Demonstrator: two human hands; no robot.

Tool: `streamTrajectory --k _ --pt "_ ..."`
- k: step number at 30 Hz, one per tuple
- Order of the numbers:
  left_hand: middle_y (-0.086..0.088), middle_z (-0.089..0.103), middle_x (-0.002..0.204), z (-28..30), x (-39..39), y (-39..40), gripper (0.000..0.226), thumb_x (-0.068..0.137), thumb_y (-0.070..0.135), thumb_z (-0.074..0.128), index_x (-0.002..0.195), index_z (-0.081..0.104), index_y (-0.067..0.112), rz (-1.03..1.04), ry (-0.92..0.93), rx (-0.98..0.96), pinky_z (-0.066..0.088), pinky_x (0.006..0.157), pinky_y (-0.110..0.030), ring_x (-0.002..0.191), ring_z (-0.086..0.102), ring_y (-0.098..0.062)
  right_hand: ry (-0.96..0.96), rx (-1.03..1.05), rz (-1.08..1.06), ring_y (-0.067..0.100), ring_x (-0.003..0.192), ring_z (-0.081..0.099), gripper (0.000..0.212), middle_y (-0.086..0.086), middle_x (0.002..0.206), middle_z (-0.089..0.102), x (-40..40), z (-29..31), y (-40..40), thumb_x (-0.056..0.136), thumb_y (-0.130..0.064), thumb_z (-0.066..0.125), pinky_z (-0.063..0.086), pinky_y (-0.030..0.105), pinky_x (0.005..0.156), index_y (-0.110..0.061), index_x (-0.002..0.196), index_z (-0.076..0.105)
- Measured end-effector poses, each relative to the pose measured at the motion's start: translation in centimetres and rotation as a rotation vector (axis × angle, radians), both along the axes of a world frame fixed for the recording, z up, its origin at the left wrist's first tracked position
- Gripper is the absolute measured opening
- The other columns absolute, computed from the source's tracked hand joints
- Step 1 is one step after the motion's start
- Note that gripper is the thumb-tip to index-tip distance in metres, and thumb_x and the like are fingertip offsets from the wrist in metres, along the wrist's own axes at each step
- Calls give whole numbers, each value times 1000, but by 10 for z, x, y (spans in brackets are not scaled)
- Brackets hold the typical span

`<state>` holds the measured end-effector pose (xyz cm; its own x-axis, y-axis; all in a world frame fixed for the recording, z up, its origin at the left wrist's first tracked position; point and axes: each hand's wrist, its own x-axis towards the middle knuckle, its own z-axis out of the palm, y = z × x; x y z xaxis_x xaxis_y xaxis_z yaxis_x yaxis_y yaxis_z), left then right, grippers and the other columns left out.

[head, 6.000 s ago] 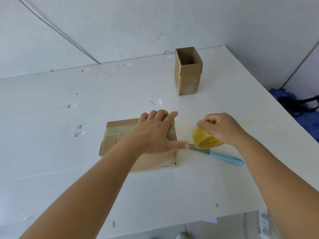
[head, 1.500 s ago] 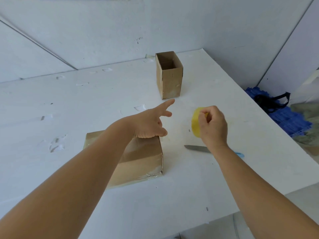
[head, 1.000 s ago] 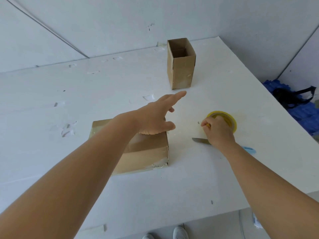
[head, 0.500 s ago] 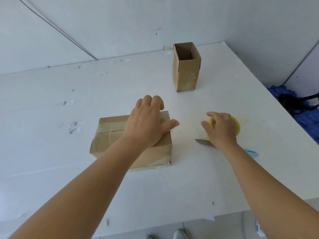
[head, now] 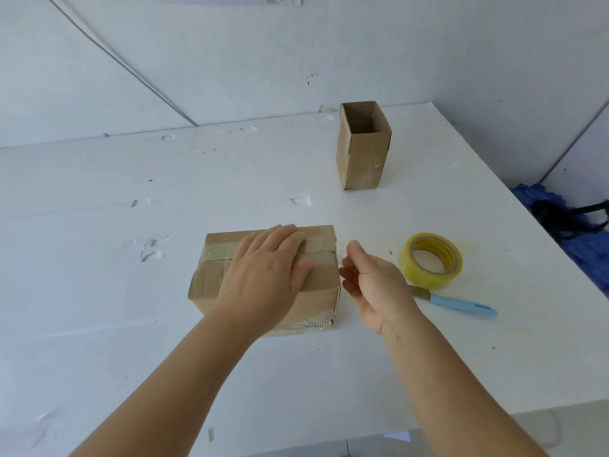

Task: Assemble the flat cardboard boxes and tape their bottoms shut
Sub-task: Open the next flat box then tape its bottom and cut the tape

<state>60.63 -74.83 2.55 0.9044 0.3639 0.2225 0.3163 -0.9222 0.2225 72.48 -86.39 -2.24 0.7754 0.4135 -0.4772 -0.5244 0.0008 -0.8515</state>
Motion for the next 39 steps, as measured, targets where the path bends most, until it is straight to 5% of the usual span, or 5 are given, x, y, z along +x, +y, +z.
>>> streamTrajectory --k 10,16,23,31,39 --pt "1 44 145 -14 1 8 47 97 40 40 137 49 16 -18 -18 -43 16 112 -27 137 33 -16 6 8 -45 21 71 58 58 15 86 61 -19 -23 17 90 -43 56 51 26 52 13 103 58" --pt "2 42 147 -13 2 10 50 96 41 35 139 47 17 -28 -13 -47 20 115 -33 138 31 -16 -171 -334 -7 17 56 29 36 3 61 33 -25 -32 9 89 -25 54 22 27 48 -13 59 39" --pt "4 25 156 -11 0 10 66 92 50 12 147 31 20 -46 73 -36 9 118 -31 144 15 -11 -640 -69 212 -6 127 37 45 -19 139 41 -47 7 5 97 -42 35 30 20 107 -34 142 33" --pt "12 -14 157 -18 -43 28 73 84 58 -8 150 -5 26 98 179 -13 -10 114 -27 139 -20 0 -701 -253 232 -34 105 25 49 -31 133 26 -52 0 4 102 -31 29 16 -13 80 -27 150 19" --pt "25 23 143 -31 -75 37 61 98 35 39 151 10 27 347 -245 -826 19 97 -10 123 21 14 -456 -175 254 -7 132 28 52 -18 149 32 -55 -3 -1 98 -45 30 18 20 112 -28 147 30"
